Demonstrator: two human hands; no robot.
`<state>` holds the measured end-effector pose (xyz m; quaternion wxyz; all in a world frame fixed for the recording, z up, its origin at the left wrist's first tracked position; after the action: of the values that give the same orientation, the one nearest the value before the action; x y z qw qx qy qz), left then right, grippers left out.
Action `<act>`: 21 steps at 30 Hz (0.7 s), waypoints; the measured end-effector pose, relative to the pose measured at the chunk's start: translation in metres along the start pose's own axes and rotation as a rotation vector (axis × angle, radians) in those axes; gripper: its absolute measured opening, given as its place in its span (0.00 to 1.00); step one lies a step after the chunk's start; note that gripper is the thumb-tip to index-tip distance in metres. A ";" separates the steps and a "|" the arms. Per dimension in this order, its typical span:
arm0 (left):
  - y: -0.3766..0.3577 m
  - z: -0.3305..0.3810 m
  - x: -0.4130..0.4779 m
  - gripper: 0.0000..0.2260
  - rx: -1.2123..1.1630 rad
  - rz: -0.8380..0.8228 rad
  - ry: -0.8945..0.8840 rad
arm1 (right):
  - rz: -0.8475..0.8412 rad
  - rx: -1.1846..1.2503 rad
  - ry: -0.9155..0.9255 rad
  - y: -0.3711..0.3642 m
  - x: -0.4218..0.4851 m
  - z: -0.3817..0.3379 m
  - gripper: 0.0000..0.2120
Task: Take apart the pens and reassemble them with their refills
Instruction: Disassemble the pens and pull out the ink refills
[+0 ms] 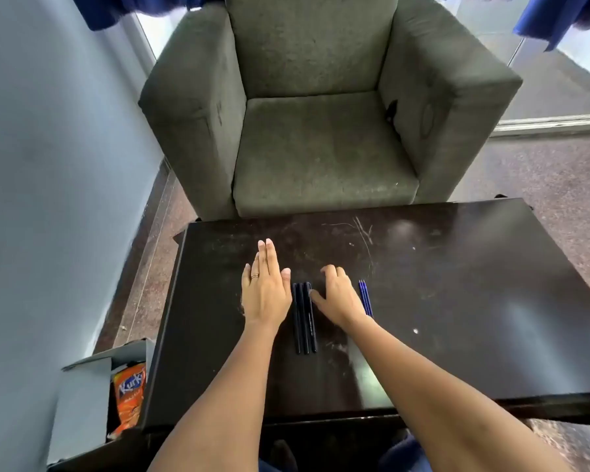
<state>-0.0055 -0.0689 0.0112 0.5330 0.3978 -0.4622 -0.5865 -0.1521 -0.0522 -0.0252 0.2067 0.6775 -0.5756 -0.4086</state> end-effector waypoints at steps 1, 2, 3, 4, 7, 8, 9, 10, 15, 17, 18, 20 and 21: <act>-0.003 -0.001 -0.002 0.28 -0.014 0.007 0.014 | 0.004 0.026 -0.023 -0.006 -0.001 0.003 0.20; -0.004 -0.001 -0.007 0.28 -0.030 0.032 0.021 | 0.017 0.048 -0.041 -0.011 -0.004 0.005 0.19; -0.007 -0.001 -0.013 0.28 -0.034 0.065 0.016 | 0.018 0.057 -0.060 -0.019 -0.005 0.007 0.18; -0.009 -0.001 -0.019 0.27 -0.032 0.077 0.009 | 0.022 0.067 -0.088 -0.025 -0.009 0.009 0.17; -0.017 -0.002 -0.062 0.25 -0.020 0.070 -0.016 | 0.099 0.138 -0.151 -0.045 -0.033 0.018 0.14; -0.018 -0.002 -0.078 0.25 -0.001 0.067 -0.023 | 0.123 0.132 -0.157 -0.048 -0.044 0.019 0.13; -0.019 -0.003 -0.093 0.25 0.013 0.074 -0.026 | 0.134 0.116 -0.166 -0.051 -0.056 0.021 0.13; -0.019 -0.003 -0.108 0.25 0.025 0.089 -0.034 | 0.141 0.087 -0.169 -0.054 -0.068 0.022 0.13; -0.027 -0.001 -0.176 0.23 -0.011 0.076 -0.037 | 0.142 0.001 -0.189 -0.063 -0.132 0.034 0.11; -0.026 0.008 -0.191 0.23 -0.071 0.037 -0.044 | 0.133 0.113 -0.185 -0.062 -0.151 0.039 0.09; -0.023 0.014 -0.194 0.23 -0.110 0.020 -0.061 | 0.138 0.197 -0.168 -0.058 -0.155 0.040 0.07; -0.017 0.023 -0.192 0.20 -0.273 -0.037 -0.038 | 0.144 0.377 -0.134 -0.048 -0.157 0.039 0.02; -0.018 0.024 -0.189 0.17 -0.373 -0.090 0.008 | 0.135 0.467 -0.125 -0.044 -0.157 0.037 0.02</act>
<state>-0.0115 0.1216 -0.0045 0.5726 0.3146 -0.3252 -0.6836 -0.1552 0.1150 -0.0298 0.0357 0.6404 -0.7099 -0.2910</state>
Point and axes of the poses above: each hand's wrist, its own x-axis towards the middle knuckle, its own y-axis out of the back of the hand, z = x × y, the point moved 7 cm from there along x, towards the middle knuckle, and after that the axes turned 8 degrees about -z, right-handed, at the moved point
